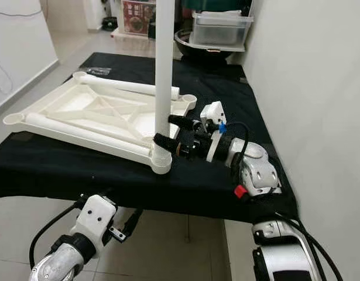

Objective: Building children table

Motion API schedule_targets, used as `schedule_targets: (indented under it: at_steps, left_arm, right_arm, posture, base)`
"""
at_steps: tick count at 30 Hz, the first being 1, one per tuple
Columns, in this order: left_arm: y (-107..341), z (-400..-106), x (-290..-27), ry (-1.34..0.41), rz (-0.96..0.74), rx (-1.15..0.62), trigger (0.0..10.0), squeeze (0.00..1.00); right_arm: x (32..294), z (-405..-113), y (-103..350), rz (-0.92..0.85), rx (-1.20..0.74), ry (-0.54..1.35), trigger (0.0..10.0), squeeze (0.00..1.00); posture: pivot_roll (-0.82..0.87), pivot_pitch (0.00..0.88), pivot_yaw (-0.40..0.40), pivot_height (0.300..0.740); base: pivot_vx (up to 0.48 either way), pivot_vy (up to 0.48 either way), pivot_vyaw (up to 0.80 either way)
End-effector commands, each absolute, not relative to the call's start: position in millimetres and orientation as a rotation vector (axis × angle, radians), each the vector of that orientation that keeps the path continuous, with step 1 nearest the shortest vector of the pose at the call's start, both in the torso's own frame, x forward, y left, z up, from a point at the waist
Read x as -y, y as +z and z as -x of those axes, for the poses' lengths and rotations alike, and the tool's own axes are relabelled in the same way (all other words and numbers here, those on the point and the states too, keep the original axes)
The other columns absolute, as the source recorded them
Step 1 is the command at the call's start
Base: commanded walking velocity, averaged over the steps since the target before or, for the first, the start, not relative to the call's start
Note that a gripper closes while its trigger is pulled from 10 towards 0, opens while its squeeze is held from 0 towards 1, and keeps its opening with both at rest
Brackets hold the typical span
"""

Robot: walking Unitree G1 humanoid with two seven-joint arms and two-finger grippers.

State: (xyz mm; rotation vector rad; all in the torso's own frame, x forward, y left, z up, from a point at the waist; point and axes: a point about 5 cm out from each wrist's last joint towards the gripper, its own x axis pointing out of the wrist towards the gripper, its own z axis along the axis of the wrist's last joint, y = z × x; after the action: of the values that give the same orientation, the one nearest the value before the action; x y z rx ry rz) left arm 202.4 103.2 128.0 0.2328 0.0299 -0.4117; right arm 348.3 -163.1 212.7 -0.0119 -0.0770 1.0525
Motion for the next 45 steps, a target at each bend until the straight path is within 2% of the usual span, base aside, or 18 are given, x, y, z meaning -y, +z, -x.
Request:
schedule_targets:
  at_steps: [1,4,5,32,40,45]
  left_arm:
    - [125.2,-202.0,-101.8,-0.42,-0.237,-0.035,10.0,0.0]
    - [125.6,-201.7,-102.0,-0.422,-0.237,-0.035,10.0,0.0]
    - [125.4,-201.8,-102.1,-0.423,-0.237,-0.035,10.0,0.0]
    - [126.9,-200.1,-100.8,-0.43,-0.242,-0.03,10.0,0.0]
    - [128.2,-197.0,-99.8,-0.432,-0.238,-0.031,10.0,0.0]
    - [128.2,-196.7,-99.6,-0.432,-0.237,-0.031,10.0,0.0]
  right_arm:
    - [164.2,-347.9,210.0,0.025,0.052,1.058,10.0,1.0]
    - [163.4,-348.4,208.8,0.034,0.05,1.045,10.0,1.0]
    - [159.0,-351.6,210.9,0.029,0.067,1.023,10.0,0.0]
    - [114.2,-364.6,217.1,0.004,0.113,1.016,10.0,0.0]
    - [94.0,-376.8,222.3,-0.029,0.139,0.922,10.0,0.0]
    - [92.5,-378.9,222.9,-0.037,0.138,0.904,10.0,0.0]
  posture:
    - [0.14,0.036,-0.09,0.74]
    - [0.14,0.041,-0.088,0.74]
    - [0.14,0.045,-0.089,0.74]
    - [0.15,0.064,-0.094,0.74]
    - [0.15,0.081,-0.097,0.74]
    - [0.15,0.084,-0.099,0.74]
  base:
    - [0.0,0.0,0.0]
    - [0.0,0.0,0.0]
    - [0.0,0.0,0.0]
    - [0.0,0.0,0.0]
    - [0.0,0.0,0.0]
    - [0.0,0.0,0.0]
